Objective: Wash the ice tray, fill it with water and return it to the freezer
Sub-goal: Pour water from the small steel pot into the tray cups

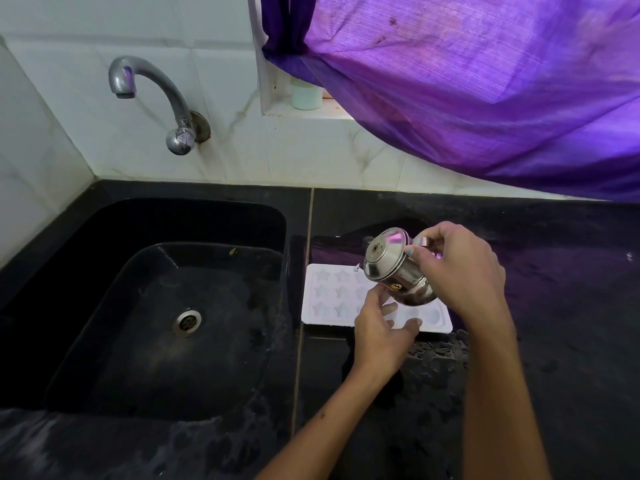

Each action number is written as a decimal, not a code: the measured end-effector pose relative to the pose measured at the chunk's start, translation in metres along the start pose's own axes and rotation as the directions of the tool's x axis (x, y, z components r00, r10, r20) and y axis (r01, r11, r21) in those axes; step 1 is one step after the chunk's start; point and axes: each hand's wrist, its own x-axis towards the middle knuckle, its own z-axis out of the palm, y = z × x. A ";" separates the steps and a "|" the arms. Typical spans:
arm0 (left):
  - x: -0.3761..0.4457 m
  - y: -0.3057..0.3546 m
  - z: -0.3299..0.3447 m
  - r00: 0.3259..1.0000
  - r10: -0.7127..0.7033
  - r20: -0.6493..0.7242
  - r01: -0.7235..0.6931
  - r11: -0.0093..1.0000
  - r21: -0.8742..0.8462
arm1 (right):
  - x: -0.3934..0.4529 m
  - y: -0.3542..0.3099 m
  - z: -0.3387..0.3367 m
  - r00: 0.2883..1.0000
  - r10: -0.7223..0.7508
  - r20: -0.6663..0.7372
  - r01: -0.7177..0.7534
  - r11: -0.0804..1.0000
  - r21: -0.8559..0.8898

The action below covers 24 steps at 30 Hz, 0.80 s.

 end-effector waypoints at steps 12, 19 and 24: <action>0.002 0.000 0.000 0.999 -0.039 0.005 0.039 0.999 -0.012 | -0.002 -0.006 0.001 0.999 -0.032 -0.002 0.032 0.998 -0.050; 0.001 0.001 -0.001 0.999 -0.046 -0.002 0.046 0.999 -0.010 | -0.003 -0.005 0.002 0.999 -0.033 -0.003 0.033 0.999 -0.043; 0.001 0.001 -0.002 0.999 -0.048 -0.003 0.048 0.999 -0.005 | -0.003 -0.006 0.003 0.999 -0.032 -0.002 0.032 0.999 -0.042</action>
